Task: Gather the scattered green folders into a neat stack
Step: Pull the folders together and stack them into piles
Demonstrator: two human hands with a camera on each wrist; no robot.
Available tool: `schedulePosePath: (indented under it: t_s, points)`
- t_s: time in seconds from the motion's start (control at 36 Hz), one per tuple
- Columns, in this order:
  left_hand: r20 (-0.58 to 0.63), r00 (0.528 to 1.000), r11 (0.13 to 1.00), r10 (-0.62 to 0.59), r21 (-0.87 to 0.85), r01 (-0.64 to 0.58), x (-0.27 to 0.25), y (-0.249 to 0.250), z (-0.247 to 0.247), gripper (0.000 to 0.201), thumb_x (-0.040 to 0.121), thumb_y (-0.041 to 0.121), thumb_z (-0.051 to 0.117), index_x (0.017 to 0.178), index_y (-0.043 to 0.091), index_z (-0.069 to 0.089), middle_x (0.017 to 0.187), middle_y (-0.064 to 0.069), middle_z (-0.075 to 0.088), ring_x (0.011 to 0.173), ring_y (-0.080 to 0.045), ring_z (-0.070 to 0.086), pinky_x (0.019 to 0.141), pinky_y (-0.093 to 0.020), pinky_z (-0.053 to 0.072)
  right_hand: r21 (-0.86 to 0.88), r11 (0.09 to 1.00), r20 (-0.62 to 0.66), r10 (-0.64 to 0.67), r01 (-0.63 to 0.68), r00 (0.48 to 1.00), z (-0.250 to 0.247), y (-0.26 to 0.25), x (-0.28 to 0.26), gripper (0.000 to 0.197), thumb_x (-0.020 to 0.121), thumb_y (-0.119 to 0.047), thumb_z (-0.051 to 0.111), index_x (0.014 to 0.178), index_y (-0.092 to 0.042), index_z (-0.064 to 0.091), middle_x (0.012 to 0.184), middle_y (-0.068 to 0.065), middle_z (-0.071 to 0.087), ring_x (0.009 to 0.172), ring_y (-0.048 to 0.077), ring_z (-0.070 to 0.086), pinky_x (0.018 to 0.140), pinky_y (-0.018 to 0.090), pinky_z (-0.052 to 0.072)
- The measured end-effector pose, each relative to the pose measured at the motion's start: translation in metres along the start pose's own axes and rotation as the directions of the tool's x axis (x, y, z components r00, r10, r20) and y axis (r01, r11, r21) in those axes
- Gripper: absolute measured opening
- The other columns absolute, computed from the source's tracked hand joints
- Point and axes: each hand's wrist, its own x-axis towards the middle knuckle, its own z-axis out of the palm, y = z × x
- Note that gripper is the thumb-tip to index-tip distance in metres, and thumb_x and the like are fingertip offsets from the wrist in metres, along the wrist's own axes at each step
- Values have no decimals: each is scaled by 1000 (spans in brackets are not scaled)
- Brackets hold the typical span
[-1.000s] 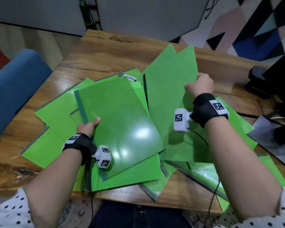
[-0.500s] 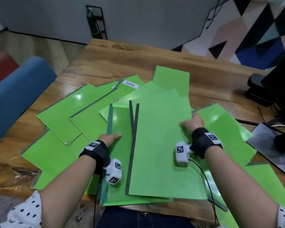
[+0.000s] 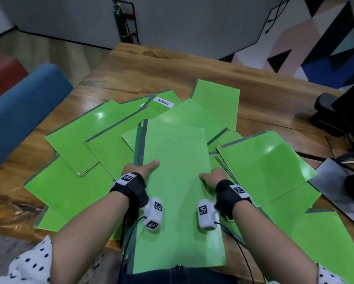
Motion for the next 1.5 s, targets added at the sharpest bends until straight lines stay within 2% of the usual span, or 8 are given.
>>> schedulePosePath:
  t_s: [0.28,0.42,0.53,0.69,0.81,0.94,1.17,1.5]
  points:
    - [-54,991,992,123,30,-121,-5,4,-3,73,62,60,78,95,0,54,78,-7,54,72,-27,53,59,-30,43,219,975,110,2,-27,994,7,6,-1,78,89,-60,48,135,2,45,133,17,52,112,28,55,93,35,47]
    - [-87,984,987,154,-39,-158,-6,16,-19,73,64,55,79,102,-1,52,85,-9,58,79,-27,55,62,-32,48,-5,998,-236,-65,66,970,-21,29,11,56,98,-49,36,114,0,59,117,19,60,109,31,58,94,40,48]
    - [-133,981,983,144,-93,-157,-7,23,-33,84,66,54,79,120,-5,51,96,-12,55,86,-30,54,72,-34,45,-200,973,-323,44,-113,945,-44,66,29,71,94,-53,43,148,-12,24,157,15,20,143,33,23,113,55,26]
    - [-171,976,982,138,-103,-156,-5,23,-41,89,71,55,75,127,-7,47,98,-12,51,86,-30,50,73,-34,42,-300,952,-82,41,-64,996,-23,93,30,86,90,-67,33,153,-25,-8,159,5,-19,148,30,-10,114,61,6]
    - [-179,976,983,127,-106,-148,1,25,-42,91,67,60,74,124,-6,49,99,-13,52,88,-31,52,77,-37,46,-394,918,25,-43,50,999,-5,77,11,79,92,-65,27,154,-24,-2,160,6,-15,148,31,-6,115,61,11]
    - [-202,971,981,128,-115,-153,7,25,-46,91,63,64,75,116,-6,52,99,-15,58,85,-31,55,77,-40,50,-367,929,-44,-75,54,996,-16,67,-3,68,93,-61,34,145,-18,33,155,5,25,140,31,29,109,57,27]
    - [-223,967,976,121,-149,-156,8,24,-47,88,62,62,76,116,-3,51,100,-14,55,91,-32,53,89,-46,49,57,881,-273,466,-469,842,-48,84,18,121,66,-63,75,149,-2,13,152,23,20,137,43,27,108,50,32]
    - [-236,967,964,96,-219,-149,20,12,-57,91,62,62,76,117,-5,51,100,-14,54,89,-29,51,83,-39,46,207,790,-104,605,-577,790,-61,112,24,143,52,-44,91,150,-2,-5,153,23,23,136,42,35,108,54,36]
